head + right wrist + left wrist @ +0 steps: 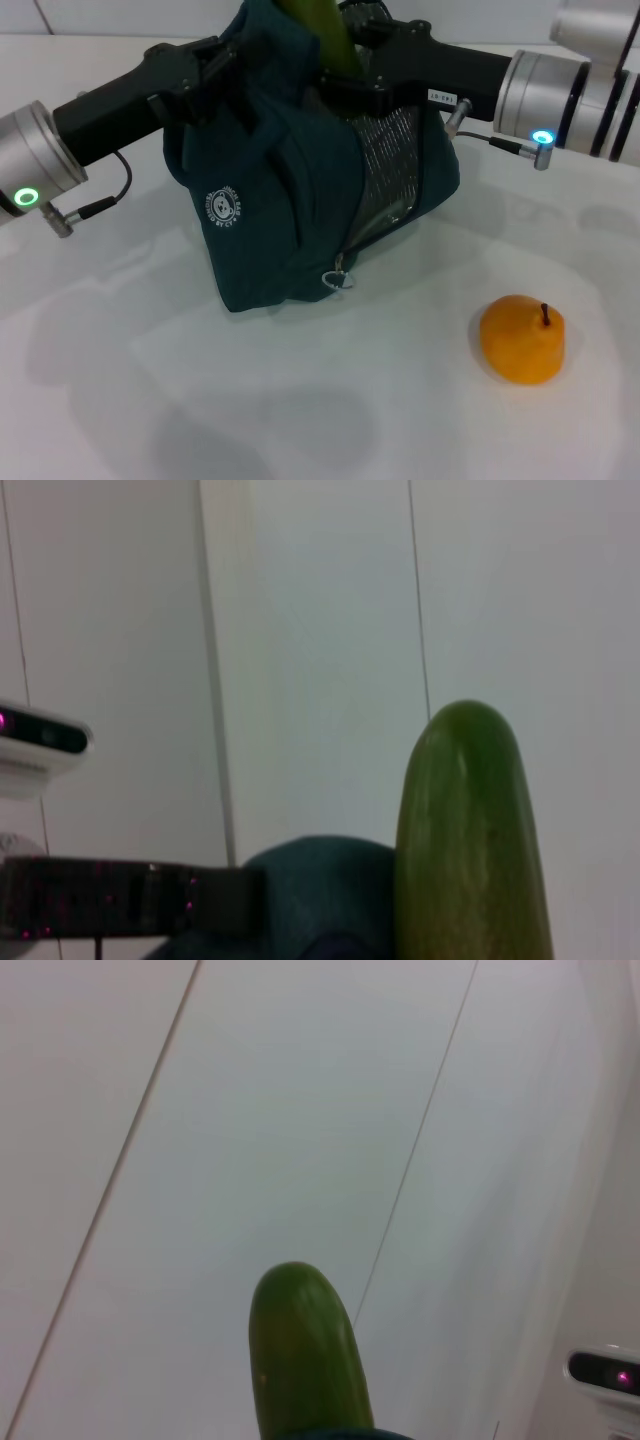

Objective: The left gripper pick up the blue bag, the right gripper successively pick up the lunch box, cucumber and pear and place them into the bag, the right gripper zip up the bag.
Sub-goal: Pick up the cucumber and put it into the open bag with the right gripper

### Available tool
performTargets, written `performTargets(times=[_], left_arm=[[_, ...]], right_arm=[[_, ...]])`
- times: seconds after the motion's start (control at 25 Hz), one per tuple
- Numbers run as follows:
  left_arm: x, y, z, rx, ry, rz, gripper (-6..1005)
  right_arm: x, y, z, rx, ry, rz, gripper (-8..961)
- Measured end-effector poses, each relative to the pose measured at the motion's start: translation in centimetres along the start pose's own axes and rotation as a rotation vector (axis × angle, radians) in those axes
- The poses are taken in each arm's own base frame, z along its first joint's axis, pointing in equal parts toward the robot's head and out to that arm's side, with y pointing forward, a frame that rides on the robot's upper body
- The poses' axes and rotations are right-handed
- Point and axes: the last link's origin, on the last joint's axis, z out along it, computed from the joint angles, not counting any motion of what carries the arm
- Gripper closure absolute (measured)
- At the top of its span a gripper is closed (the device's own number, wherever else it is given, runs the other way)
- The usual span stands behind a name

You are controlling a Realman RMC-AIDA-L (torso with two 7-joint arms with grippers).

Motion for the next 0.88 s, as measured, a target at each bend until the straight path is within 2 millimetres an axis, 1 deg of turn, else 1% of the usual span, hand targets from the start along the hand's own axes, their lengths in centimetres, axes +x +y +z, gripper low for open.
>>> performTargets(times=[0.36, 0.52, 0.68, 0.88], left_arm=[[0.0, -0.2, 0.0, 0.008, -0.002, 0.001, 955], [0.0, -0.2, 0.1, 0.011, -0.003, 0.001, 955], [0.0, -0.2, 0.1, 0.012, -0.003, 0.001, 955], [0.0, -0.2, 0.1, 0.012, -0.003, 0.001, 955]], right_arm=[[0.3, -0.4, 0.5, 0.042, 0.051, -0.082, 320], [-0.1, -0.4, 0.9, 0.046, 0.051, -0.09, 319], [-0.6, 0.1, 1.3, 0.026, 0.038, -0.106, 323], [-0.6, 0.1, 1.2, 0.025, 0.035, -0.108, 299]])
